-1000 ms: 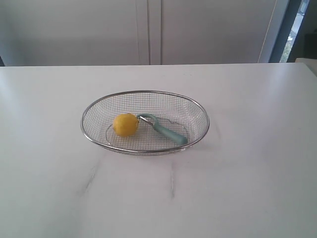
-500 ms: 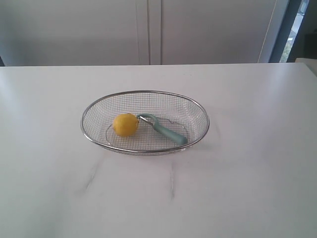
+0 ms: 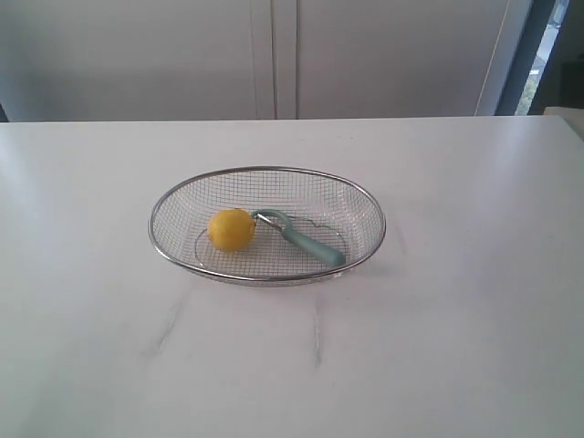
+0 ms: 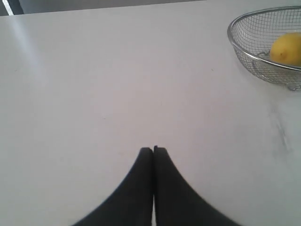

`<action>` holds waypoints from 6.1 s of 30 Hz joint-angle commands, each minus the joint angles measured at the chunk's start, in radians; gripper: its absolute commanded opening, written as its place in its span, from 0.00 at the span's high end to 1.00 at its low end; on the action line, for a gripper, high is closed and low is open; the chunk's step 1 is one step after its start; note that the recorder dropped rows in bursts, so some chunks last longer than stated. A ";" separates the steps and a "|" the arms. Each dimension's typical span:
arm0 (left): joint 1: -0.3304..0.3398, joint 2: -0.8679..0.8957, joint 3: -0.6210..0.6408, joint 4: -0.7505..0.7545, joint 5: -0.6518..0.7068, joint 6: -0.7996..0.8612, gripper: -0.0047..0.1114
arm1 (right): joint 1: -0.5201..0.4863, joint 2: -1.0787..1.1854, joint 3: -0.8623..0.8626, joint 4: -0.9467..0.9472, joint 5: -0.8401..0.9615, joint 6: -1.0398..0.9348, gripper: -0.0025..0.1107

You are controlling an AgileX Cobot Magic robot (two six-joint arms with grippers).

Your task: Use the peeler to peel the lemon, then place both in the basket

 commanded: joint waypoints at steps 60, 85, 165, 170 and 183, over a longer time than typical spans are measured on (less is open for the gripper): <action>0.010 -0.005 0.002 0.082 0.008 -0.074 0.96 | -0.522 -0.580 0.471 0.117 -0.413 0.008 0.98; 0.010 -0.005 0.002 0.082 0.008 -0.072 0.96 | -0.618 -0.790 0.921 0.306 -0.368 -0.354 0.98; 0.010 -0.005 0.002 0.082 0.008 -0.074 0.96 | -0.433 -0.791 0.921 0.438 -0.337 -0.497 0.98; 0.010 -0.005 0.002 0.082 0.008 -0.072 0.96 | -0.433 -0.791 0.921 0.438 -0.337 -0.497 0.98; 0.010 -0.005 0.002 0.082 0.008 -0.072 0.96 | -0.433 -0.791 0.921 0.438 -0.337 -0.497 0.98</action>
